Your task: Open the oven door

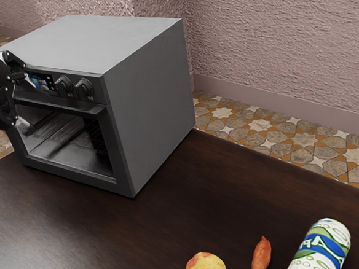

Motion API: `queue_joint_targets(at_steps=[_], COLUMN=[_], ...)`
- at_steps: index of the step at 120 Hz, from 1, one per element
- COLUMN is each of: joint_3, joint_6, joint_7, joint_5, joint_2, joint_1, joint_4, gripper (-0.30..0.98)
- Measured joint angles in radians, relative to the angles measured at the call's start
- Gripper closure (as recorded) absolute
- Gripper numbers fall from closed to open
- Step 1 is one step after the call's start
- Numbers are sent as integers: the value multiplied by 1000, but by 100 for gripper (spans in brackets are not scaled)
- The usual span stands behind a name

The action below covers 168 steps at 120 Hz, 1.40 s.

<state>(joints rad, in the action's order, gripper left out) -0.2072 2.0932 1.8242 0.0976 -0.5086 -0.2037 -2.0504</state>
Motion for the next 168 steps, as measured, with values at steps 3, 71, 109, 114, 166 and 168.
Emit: queue_joint_targets(at_steps=[3,71,109,114,166,168], joint_3=[0,51,60,60,74,75], joint_6=[9,76,80,80,116,119], joint_7=[3,-10,-103,-112,-166,-167], joint_5=[-1,-1,14,12,0,0], joint_2=[2,0,-5,-7,20,21], joint_1=[-7,-42,-61,-63,-59,-59], joint_4=[0,-32,-58,-62,-63,-63], gripper=[0,0,0,0,0,0])
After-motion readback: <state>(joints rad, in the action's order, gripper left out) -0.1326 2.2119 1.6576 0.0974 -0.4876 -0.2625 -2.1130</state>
